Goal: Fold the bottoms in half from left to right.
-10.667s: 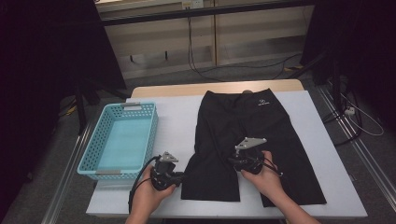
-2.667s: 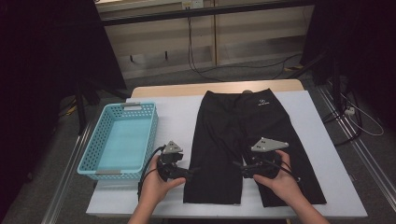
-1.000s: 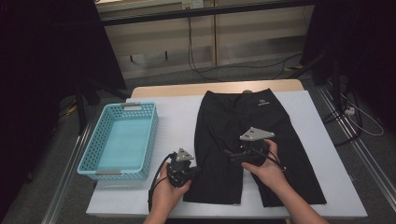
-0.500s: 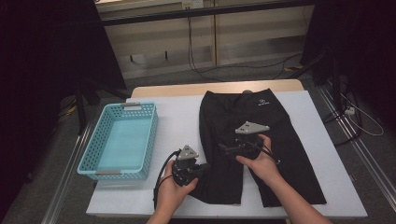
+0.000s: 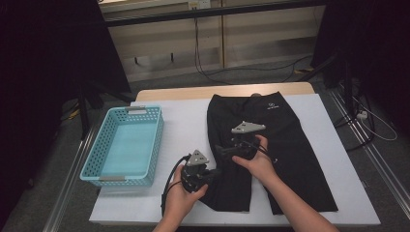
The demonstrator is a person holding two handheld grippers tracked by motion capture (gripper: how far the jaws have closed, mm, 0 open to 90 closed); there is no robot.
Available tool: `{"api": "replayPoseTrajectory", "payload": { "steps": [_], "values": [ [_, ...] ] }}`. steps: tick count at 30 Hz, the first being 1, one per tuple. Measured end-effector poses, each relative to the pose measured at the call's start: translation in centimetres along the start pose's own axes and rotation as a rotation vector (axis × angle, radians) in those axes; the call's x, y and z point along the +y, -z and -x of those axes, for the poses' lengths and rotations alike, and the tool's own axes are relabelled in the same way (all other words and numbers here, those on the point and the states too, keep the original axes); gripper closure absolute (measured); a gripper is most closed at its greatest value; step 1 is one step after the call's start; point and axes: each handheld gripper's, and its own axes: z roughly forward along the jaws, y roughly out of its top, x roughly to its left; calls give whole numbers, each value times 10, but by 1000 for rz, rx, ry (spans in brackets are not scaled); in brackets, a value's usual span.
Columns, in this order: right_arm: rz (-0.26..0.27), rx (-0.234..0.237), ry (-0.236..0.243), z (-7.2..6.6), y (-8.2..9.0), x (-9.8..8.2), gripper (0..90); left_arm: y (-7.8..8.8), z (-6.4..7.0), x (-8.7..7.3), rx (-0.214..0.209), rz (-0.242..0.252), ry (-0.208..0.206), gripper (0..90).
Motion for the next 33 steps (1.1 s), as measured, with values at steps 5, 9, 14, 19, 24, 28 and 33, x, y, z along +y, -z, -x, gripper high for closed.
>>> {"api": "replayPoseTrajectory", "payload": {
  "steps": [5, 9, 14, 19, 24, 28, 33],
  "values": [
    [-1, 14, -13, -5, -8, 1, 138, 0, 1, 1, -4, 9, -4, 874],
    [-35, 4, 4, -9, -19, 0, 147, 1, 3, 2, -8, 25, -9, 874],
    [-96, -4, 15, -7, -30, -5, 505, 4, 3, 4, -8, 50, -20, 874],
    [-125, 49, 10, 2, -23, -4, 868, 3, 3, 5, -16, 68, -21, 875],
    [-105, 6, 10, 11, -1, 0, 878, 1, 3, 8, -30, 87, -9, 876],
    [-84, -47, -27, 24, 25, -6, 879, -4, 5, 11, -47, 85, -2, 878],
    [-94, -55, -71, 38, 56, -27, 879, -8, 8, 10, -65, 71, -9, 878]
  ]
}}
